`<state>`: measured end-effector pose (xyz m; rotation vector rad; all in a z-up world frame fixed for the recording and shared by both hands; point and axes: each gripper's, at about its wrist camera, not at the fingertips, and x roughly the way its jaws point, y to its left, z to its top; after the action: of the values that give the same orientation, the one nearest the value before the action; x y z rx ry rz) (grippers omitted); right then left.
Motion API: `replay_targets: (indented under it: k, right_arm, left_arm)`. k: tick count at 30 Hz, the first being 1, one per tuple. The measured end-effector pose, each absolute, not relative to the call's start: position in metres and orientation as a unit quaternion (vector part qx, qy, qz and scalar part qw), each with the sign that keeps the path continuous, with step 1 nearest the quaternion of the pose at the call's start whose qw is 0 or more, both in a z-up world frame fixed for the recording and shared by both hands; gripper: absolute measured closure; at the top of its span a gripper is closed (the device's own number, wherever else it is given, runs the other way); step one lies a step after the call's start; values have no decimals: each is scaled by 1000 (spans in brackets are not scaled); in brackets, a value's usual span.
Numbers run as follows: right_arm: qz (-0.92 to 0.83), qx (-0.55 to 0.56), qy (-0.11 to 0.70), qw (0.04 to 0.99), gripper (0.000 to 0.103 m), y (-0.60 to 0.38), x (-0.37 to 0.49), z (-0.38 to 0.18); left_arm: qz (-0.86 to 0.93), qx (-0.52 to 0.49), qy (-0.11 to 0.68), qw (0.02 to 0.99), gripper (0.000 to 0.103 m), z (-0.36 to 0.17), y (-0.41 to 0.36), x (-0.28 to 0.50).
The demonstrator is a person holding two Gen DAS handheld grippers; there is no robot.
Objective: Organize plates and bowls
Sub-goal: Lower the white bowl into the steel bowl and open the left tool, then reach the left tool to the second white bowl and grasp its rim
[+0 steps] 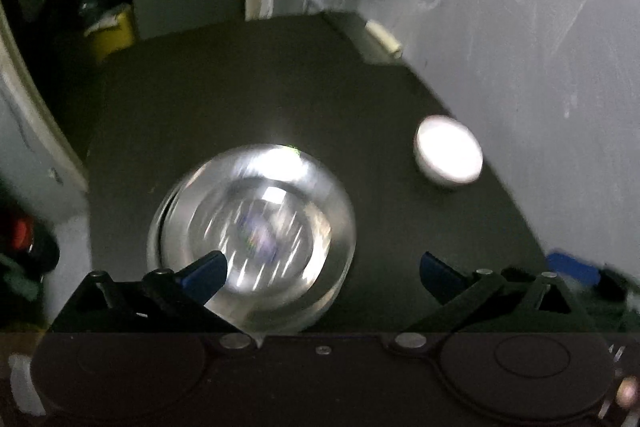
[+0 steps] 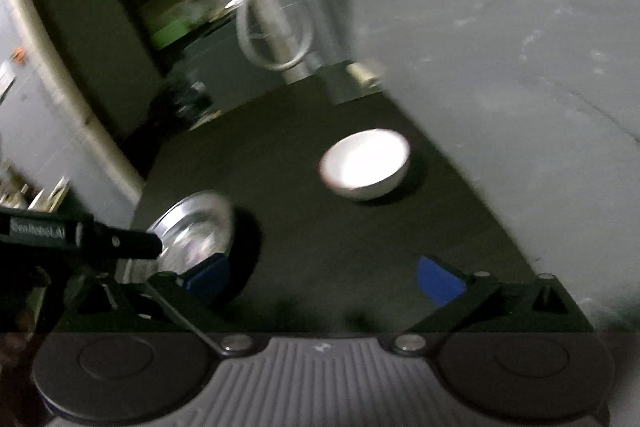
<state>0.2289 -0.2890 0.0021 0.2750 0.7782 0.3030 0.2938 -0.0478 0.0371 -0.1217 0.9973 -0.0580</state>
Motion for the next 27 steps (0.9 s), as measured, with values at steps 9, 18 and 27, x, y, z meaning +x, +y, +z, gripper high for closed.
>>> replay_targets:
  k: [9, 18, 27]
  right_arm:
    - [73, 201, 379, 900, 0, -305, 274, -26]
    - [47, 218, 368, 903, 7, -304, 314, -44]
    - [31, 239, 361, 901, 19, -303, 336, -54]
  left_arm:
    - [-52, -25, 447, 893, 1, 22, -97, 380]
    - [-78, 6, 477, 876, 1, -13, -127, 447]
    - [-71, 44, 488, 869, 1, -22, -140, 468]
